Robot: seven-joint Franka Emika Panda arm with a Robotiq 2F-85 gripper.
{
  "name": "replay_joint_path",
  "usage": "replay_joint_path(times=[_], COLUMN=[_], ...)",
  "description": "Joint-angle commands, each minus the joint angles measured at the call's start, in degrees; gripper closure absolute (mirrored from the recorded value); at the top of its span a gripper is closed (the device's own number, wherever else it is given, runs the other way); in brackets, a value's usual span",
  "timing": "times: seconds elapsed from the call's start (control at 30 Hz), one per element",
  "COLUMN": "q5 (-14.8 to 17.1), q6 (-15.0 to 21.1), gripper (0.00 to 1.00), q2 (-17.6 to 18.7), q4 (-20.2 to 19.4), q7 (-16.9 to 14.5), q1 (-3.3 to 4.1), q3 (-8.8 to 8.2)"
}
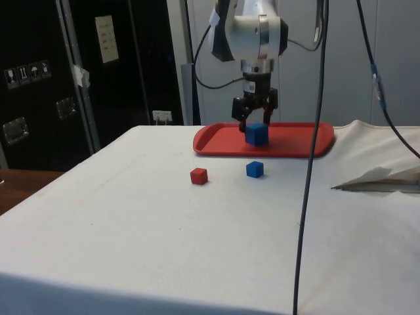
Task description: Pick up the largest block and place it onto the tray.
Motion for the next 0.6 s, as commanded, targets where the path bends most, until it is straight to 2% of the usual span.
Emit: replay_joint_path(times=[0.0,0.1,0.13,0.17,0.33,0.37,0.4,0.43,0.57], q5=[-1.32,-1.83,-0.34,-2.35,-3.5,-1.78,-3.5,-4.24,-5.56], q6=[-0.86,-1.15,-0.29,-1.38,-2.01,-1.15,-2.01,-2.18,-2.52], gripper=[0.0,0.0,0.0,0.0,0.0,0.0,0.0,0.0,0.0], q2=[-0.92,-1.6,-1.03,-2.18,-3.55,-3.04,-3.55,-4.07,-5.04], q4=[-0.34,-0.52,-0.06,-0.52,-0.52,-0.17,-0.52,-0.46,-0.17], q7=[0.86,1.09,0.06,1.32,1.83,0.52,1.83,2.18,2.98], q1=[1.03,1.66,0.69,2.01,3.04,1.89,3.04,3.38,3.9], q3=[-1.49,-2.41,-1.09,-3.04,-4.7,-3.09,-4.7,-5.27,-6.07])
